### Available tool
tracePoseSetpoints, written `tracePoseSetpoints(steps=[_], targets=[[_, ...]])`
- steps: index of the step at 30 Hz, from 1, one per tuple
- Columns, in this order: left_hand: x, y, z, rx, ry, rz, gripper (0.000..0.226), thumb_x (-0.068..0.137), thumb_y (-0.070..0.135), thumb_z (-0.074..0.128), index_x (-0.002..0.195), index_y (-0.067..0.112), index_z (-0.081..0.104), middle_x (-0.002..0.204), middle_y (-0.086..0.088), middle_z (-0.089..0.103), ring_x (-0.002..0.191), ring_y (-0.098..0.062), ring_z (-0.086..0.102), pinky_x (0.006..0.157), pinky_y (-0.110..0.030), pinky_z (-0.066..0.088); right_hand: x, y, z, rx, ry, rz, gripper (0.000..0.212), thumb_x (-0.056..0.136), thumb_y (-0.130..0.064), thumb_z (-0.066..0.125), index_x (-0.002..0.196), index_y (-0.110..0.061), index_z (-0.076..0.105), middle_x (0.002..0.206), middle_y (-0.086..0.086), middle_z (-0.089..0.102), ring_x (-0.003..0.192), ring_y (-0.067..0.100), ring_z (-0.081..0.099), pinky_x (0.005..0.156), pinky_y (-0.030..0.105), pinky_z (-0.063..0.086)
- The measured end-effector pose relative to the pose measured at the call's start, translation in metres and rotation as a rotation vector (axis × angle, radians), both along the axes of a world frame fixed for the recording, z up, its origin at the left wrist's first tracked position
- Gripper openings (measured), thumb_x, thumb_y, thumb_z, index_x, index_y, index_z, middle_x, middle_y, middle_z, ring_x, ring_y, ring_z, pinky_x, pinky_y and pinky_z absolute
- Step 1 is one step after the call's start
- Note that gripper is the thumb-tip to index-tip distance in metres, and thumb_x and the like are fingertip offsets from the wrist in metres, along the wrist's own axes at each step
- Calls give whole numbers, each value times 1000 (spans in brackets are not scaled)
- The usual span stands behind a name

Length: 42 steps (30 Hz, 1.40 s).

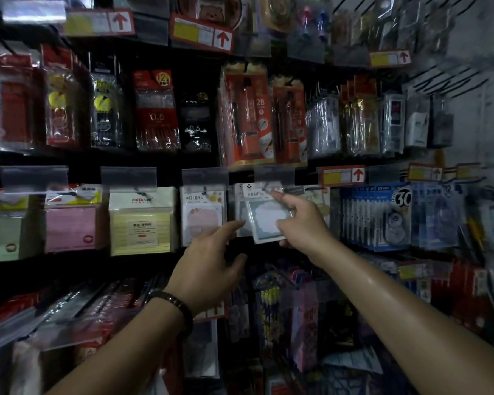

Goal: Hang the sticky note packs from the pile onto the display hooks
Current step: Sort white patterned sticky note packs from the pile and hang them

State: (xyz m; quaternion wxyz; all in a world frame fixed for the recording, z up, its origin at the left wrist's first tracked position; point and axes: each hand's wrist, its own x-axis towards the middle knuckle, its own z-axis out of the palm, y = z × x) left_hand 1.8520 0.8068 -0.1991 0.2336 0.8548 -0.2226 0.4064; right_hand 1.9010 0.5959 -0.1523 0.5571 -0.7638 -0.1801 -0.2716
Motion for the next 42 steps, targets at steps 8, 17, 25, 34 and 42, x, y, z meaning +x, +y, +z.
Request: tracePoseSetpoints(steps=[8,17,25,34,42], targets=[[-6,11,-2,31,8,15,58,98,37,68,152,39,48,137,8,63,117,-14,65,96,-40,60,26,17,-3,-138,-8,-133,71,100,0,58,153,-47,50,162,-3,50,70,14,71,52,28,56],[-27,38,-7,63,-5,32,32,98,40,66,130,41,63,122,18,63,103,-6,65,85,-35,62,54,32,-8,-512,36,-416,100,97,-16,70,158,-67,9,157,13,45,100,30,69,68,36,58],[-82,60,-46,46,-16,6,21,96,35,67,117,38,68,108,19,66,100,-8,68,83,-35,58,-20,31,-52,-511,-161,-497,57,104,-32,60,158,-37,44,133,0,51,100,23,61,70,35,53],[-152,113,-232,-133,278,39,9,96,22,73,96,31,73,90,21,72,86,4,68,72,-17,52,-101,77,-273,-570,-389,-58,15,102,-26,57,110,-20,68,100,-3,62,78,19,63,65,35,51],[-184,170,-433,-196,779,182,20,97,22,73,90,40,69,88,27,72,84,7,69,71,-6,48,-141,126,-521,-1068,226,268,30,100,-41,44,118,-29,66,118,-4,65,106,26,65,81,41,56]])
